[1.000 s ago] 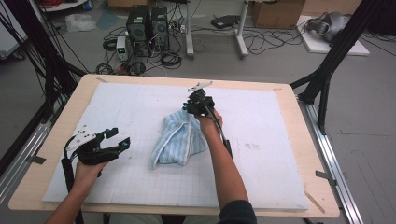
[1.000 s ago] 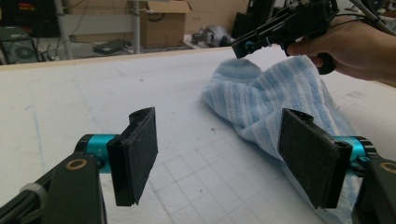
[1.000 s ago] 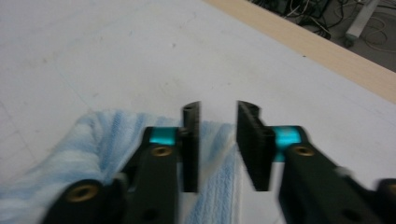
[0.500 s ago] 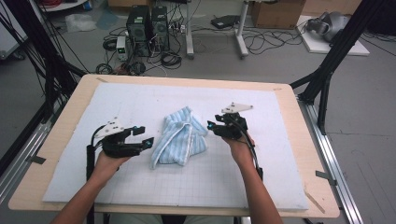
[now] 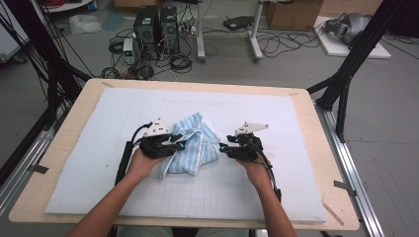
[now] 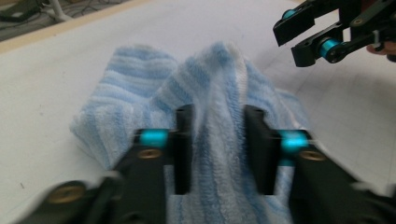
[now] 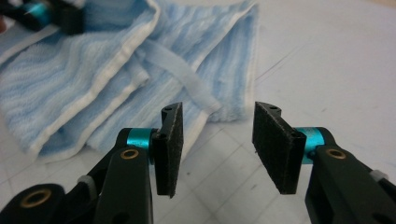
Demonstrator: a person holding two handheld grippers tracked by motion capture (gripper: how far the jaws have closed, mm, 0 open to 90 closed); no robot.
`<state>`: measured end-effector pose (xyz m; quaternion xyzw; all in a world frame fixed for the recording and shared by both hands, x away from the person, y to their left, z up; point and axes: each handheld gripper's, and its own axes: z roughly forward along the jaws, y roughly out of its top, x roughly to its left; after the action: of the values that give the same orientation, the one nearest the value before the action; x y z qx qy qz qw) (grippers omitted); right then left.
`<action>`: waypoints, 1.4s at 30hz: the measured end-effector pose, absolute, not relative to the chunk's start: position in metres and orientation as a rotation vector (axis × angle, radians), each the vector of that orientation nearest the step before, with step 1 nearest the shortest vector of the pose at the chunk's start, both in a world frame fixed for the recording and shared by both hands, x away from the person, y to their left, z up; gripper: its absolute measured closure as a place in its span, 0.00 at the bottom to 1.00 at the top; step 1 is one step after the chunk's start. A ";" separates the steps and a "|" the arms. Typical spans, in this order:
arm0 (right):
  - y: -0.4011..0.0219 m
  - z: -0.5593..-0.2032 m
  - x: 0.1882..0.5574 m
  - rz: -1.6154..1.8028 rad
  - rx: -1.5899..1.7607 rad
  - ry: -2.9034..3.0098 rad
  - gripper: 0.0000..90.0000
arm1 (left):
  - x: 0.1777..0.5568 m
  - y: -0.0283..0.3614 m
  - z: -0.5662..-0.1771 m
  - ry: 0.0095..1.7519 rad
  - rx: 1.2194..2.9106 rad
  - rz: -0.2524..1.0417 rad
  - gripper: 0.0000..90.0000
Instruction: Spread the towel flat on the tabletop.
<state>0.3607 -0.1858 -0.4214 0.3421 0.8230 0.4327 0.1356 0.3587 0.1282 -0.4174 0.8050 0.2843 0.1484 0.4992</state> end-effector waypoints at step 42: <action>-0.192 -0.419 0.350 1.252 1.044 2.325 0.67 | 0.340 0.192 -0.389 0.659 1.829 0.449 0.43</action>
<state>0.3505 -0.1919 -0.4192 0.3635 0.8096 0.4358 0.1504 0.3402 0.1918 -0.3895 0.7703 0.2776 0.1891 0.5421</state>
